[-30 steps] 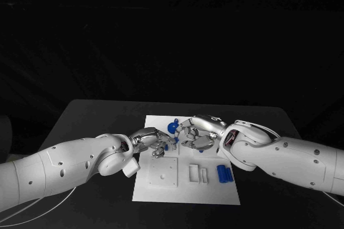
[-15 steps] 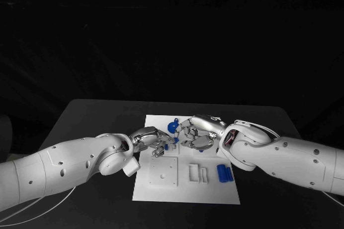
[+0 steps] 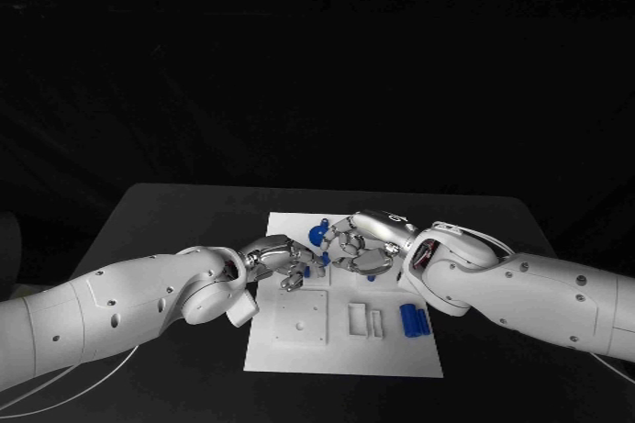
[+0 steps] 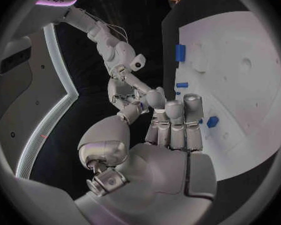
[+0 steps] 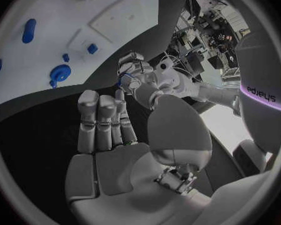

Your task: Assemble the parts on the task board

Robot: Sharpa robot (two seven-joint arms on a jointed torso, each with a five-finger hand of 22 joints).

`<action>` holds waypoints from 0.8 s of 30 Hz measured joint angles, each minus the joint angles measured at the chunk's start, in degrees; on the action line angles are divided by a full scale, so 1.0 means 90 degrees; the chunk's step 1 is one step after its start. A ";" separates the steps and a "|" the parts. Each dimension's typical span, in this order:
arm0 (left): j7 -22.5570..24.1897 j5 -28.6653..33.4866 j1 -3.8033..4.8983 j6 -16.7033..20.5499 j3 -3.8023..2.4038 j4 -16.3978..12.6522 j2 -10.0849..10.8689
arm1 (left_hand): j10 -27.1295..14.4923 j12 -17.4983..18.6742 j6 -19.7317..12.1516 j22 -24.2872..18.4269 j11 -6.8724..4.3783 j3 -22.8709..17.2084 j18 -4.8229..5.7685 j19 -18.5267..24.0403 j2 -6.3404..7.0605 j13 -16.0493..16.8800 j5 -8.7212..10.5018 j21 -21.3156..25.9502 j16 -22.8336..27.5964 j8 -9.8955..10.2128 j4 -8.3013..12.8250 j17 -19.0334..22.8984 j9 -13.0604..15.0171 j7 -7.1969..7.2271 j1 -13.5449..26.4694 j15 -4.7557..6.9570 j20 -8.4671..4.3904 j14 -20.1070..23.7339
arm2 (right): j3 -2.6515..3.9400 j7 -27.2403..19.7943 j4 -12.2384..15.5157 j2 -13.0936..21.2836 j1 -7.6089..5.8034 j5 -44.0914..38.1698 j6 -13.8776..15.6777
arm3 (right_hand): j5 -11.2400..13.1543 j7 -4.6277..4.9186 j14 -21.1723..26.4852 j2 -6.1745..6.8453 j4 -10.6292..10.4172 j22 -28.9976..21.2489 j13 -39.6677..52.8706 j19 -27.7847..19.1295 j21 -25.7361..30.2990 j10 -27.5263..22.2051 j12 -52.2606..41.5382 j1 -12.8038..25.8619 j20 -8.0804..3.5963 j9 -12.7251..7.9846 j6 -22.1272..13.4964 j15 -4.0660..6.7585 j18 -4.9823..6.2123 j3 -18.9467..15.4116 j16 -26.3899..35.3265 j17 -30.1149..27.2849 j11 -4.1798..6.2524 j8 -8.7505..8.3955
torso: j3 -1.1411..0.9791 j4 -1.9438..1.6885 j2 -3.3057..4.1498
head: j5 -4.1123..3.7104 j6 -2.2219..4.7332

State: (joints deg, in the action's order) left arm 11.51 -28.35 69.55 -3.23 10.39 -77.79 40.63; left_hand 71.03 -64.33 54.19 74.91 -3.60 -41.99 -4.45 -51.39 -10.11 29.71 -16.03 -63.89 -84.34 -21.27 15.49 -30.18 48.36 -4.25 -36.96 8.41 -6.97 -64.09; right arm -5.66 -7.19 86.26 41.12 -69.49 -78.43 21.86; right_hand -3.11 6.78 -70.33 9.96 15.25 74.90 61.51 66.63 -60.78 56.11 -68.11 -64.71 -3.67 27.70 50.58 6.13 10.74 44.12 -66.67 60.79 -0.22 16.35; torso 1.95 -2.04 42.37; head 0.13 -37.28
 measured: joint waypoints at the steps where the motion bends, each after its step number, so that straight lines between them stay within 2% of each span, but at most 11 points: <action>1: -0.0001 -0.0003 0.0000 -0.0001 0.0000 0.0000 0.0000 | 0.0000 0.0000 0.0000 0.0000 0.0000 0.0000 0.0000 0.0000 0.0000 0.0000 -0.0014 0.0000 0.0000 0.0000 0.0000 0.0002 0.0003 0.0000 0.0000 0.0000 0.0000 0.0000 | 0.0000 0.0009 -0.0003 -0.0002 0.0000 0.0000 0.0000 | 0.0000 0.0000 0.0000 0.0000 0.0000 0.0000 0.0000 0.0000 0.0000 0.0000 0.0000 0.0000 0.0000 0.0000 0.0000 0.0000 0.0000 0.0000 0.0000 0.0000 0.0000 0.0000 | 0.0000 0.0000 0.0000 | 0.0000 0.0000; 6: -0.0002 -0.0018 0.0000 -0.0005 0.0000 -0.0002 0.0000 | 0.0001 0.0000 0.0003 0.0000 0.0001 0.0001 0.0000 0.0000 0.0009 -0.0006 -0.0136 0.0000 0.0000 0.0000 0.0000 0.0015 0.0024 0.0000 -0.0009 0.0000 0.0000 0.0000 | -0.0006 0.0074 -0.0049 -0.0050 0.0000 -0.0023 -0.0037 | 0.0000 0.0000 0.0000 0.0026 0.0000 0.0000 0.0000 0.0034 0.0000 0.0000 0.0000 0.0026 -0.0013 0.0000 0.0000 0.0000 0.0000 0.0000 0.0000 0.0000 0.0000 0.0000 | 0.0002 -0.0001 0.0000 | 0.0000 -0.0004; 12: -0.0002 -0.0024 -0.0001 -0.0003 0.0002 -0.0002 -0.0002 | 0.0002 0.0000 0.0014 0.0000 0.0002 0.0005 0.0000 0.0000 0.0009 -0.0006 -0.0138 0.0000 0.0000 0.0000 0.0002 0.0023 0.0027 0.0002 -0.0009 0.0010 0.0000 -0.0010 | -0.0056 0.0116 -0.0058 -0.0082 0.0037 -0.0047 -0.0125 | 0.0000 -0.0007 0.0022 0.0033 0.0000 0.0000 -0.0012 0.0034 0.0000 0.0000 -0.0025 0.0033 -0.0013 -0.0005 -0.0007 -0.0022 0.0000 0.0000 0.0000 -0.0001 0.0000 -0.0013 | 0.0002 -0.0003 0.0000 | -0.0003 -0.0004; 17: -0.0005 -0.0025 -0.0004 -0.0001 0.0005 -0.0002 -0.0003 | 0.0012 0.0000 0.0028 -0.0001 0.0012 0.0022 0.0000 0.0000 0.0017 -0.0006 -0.0173 0.0000 0.0000 0.0001 -0.0013 0.0029 0.0028 0.0011 -0.0018 0.0017 0.0000 -0.0017 | -0.0057 0.0127 -0.0056 -0.0073 0.0044 -0.0056 -0.0156 | 0.0000 0.0016 0.0022 0.0033 0.0000 0.0000 -0.0012 0.0035 0.0000 0.0000 -0.0025 0.0033 -0.0013 -0.0006 0.0016 -0.0022 0.0000 0.0000 0.0000 -0.0001 0.0000 -0.0014 | 0.0000 -0.0001 0.0000 | 0.0009 -0.0002; 24: -0.0014 0.0001 -0.0004 0.0012 0.0005 0.0012 -0.0002 | 0.0013 0.0000 0.0033 0.0004 0.0013 0.0048 0.0000 0.0000 0.0021 -0.0012 -0.0173 0.0000 0.0000 0.0001 -0.0004 0.0036 0.0036 0.0013 -0.0021 0.0017 0.0000 -0.0017 | -0.0059 0.0131 -0.0041 -0.0041 0.0050 -0.0060 -0.0178 | 0.0000 -0.0006 -0.0001 0.0033 -0.0019 0.0005 -0.0011 0.0035 0.0000 0.0023 -0.0024 0.0033 -0.0012 0.0005 0.0040 -0.0045 0.0000 -0.0019 0.0000 -0.0001 -0.0023 0.0025 | -0.0002 0.0003 0.0000 | 0.0020 -0.0015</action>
State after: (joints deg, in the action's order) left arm 11.39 -28.35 69.51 -3.12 10.44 -77.68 40.60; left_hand 71.15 -64.33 54.48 74.95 -3.49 -41.57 -4.45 -51.39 -9.92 29.60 -17.59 -63.89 -84.34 -21.26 15.46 -29.85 48.68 -4.13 -37.15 8.56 -6.97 -64.25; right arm -6.19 -6.01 85.90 40.75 -69.04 -78.97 20.26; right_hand -3.11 6.72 -70.34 10.26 15.09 74.95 61.41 66.94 -60.78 56.31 -68.33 -64.41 -3.78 27.74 50.94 5.73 10.74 43.96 -66.67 60.78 -0.43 16.58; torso 1.93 -2.01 42.37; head 0.31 -37.41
